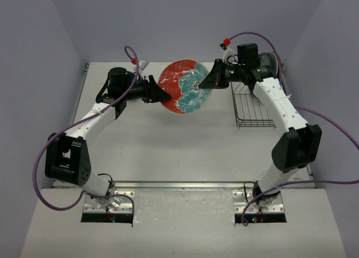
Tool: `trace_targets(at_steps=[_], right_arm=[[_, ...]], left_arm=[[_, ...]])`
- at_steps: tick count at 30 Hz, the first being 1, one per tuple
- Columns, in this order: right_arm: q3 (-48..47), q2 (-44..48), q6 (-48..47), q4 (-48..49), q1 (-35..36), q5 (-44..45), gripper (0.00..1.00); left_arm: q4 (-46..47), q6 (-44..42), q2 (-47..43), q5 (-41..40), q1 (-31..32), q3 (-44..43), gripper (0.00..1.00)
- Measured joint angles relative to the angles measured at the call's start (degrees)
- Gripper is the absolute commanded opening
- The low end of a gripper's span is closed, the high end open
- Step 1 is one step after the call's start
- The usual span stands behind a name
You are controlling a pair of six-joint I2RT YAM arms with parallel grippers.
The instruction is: Unload the plates from the dish rack
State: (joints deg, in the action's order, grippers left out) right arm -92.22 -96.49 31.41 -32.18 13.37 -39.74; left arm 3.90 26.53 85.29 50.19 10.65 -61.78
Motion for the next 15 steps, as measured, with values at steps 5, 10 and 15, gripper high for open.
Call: trace_targets(at_steps=[5, 10, 15], right_arm=[[1.0, -0.2, -0.4, 2.0, 0.0, -1.7, 0.07], [0.7, -1.0, 0.1, 3.4, -0.2, -3.6, 0.7], [-0.7, -2.8, 2.1, 2.9, 0.4, -2.5, 0.99]], left_arm=[[2.7, 7.8, 1.2, 4.4, -0.9, 0.7, 0.0], [5.2, 11.3, 1.5, 6.2, -1.6, 0.8, 0.0], [4.0, 9.6, 4.1, 5.3, -2.4, 1.2, 0.0]])
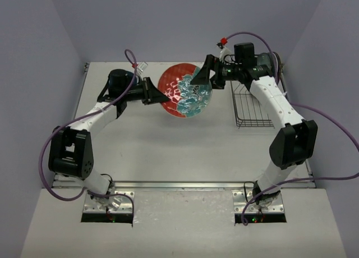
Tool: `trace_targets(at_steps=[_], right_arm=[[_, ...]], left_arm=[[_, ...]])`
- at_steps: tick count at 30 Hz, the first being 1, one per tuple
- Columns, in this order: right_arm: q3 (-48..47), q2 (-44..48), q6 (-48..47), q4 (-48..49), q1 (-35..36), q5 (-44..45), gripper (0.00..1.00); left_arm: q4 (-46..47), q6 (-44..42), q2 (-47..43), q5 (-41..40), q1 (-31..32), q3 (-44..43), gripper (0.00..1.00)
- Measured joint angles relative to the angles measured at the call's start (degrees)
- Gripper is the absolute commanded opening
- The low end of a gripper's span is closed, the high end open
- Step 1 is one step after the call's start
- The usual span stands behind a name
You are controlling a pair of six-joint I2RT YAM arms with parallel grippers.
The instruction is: Unload the plates from the dish rack
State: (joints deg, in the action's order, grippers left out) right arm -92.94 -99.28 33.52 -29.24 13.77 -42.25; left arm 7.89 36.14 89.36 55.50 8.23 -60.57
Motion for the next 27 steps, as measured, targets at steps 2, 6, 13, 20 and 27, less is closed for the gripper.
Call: trace_targets(at_steps=[2, 6, 13, 20, 27], right_arm=[[0.0, -0.4, 0.3, -0.4, 0.1, 1.5, 0.99], [0.0, -0.6, 0.7, -1.5, -0.4, 5.8, 0.99], [0.0, -0.5, 0.7, -3.5, -5.0, 11.4, 0.99], [0.2, 2.0, -0.6, -5.6, -12.4, 15.2, 0.99], [1.3, 7.5, -2.2, -7.0, -17.6, 16.2, 0.99]], left_arm=[[-0.4, -0.1, 1.4, -0.3, -0.8, 0.1, 0.0], [-0.4, 0.4, 5.4, -2.1, -4.3, -0.9, 0.0], [0.0, 3.4, 18.9, -12.5, -8.7, -7.6, 0.0], [-3.4, 3.6, 29.0, -20.6, -8.4, -14.9, 0.0], [-6.0, 3.2, 37.7, -23.9, -7.9, -26.5, 0.06]])
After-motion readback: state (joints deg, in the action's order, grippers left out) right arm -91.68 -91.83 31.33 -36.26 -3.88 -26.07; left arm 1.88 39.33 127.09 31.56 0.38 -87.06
